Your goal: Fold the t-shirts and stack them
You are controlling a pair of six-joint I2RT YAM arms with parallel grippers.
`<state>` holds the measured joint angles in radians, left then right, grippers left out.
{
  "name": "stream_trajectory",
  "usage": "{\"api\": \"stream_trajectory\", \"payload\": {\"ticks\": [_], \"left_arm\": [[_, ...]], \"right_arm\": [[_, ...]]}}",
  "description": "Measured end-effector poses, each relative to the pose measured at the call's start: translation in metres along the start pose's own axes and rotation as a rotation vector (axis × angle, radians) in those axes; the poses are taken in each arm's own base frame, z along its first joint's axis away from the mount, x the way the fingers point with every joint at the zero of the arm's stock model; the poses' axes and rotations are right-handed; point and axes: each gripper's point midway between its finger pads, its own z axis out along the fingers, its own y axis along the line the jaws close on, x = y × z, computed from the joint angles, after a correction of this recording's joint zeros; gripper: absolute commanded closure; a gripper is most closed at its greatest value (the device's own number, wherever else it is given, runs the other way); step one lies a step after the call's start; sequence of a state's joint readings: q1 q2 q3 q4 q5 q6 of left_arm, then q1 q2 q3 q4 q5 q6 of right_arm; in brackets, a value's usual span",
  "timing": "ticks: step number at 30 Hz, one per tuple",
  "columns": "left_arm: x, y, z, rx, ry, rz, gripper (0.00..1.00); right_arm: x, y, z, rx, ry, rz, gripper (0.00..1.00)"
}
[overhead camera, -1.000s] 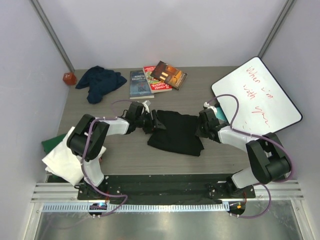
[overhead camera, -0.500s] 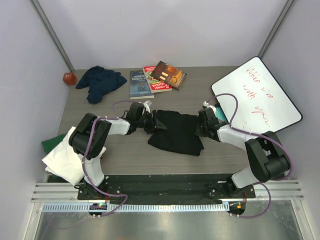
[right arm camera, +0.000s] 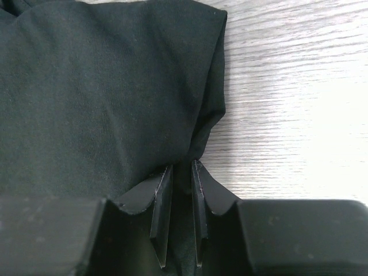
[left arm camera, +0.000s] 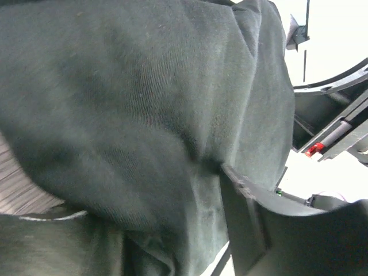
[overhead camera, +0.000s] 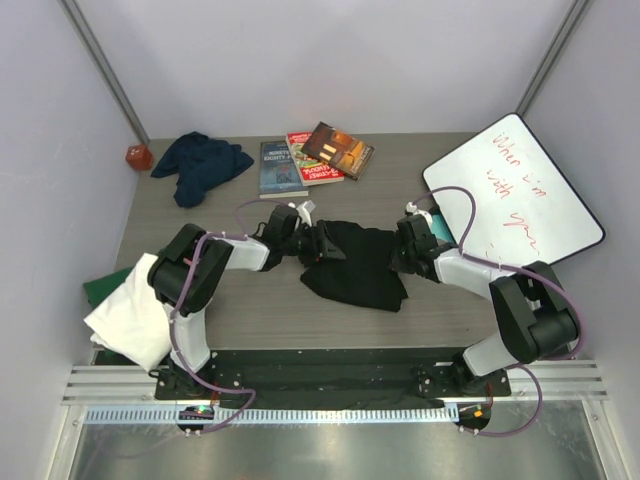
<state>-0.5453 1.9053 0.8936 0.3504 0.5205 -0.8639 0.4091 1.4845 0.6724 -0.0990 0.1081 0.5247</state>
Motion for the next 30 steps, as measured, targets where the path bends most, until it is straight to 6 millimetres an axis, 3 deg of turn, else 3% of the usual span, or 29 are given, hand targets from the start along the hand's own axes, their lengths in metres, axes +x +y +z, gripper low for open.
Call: {"api": "stream_trajectory", "payload": {"ticks": [1,5,9,20,26,30], "left_arm": [[0.001,-0.001,0.002,0.003,0.003,0.005,0.48],[0.008,0.001,0.011,-0.006,0.014,0.012,0.80],[0.011,0.003,0.012,-0.016,0.018,-0.001,1.00],[0.013,0.009,-0.004,-0.148,0.007,0.012,1.00],[0.019,0.031,-0.040,-0.327,0.001,-0.001,1.00],[0.012,0.049,-0.072,-0.448,-0.025,-0.027,1.00]], "right_arm": [[0.000,0.000,0.000,-0.001,0.001,0.000,0.75],[0.000,0.001,0.001,-0.004,0.002,0.000,0.75],[0.000,0.001,0.001,-0.004,0.002,0.000,0.75],[0.000,0.001,0.000,-0.006,0.003,-0.001,0.76],[0.005,0.000,-0.006,-0.006,0.031,-0.002,0.76],[0.002,0.003,-0.016,-0.014,0.029,-0.005,0.76]]}}
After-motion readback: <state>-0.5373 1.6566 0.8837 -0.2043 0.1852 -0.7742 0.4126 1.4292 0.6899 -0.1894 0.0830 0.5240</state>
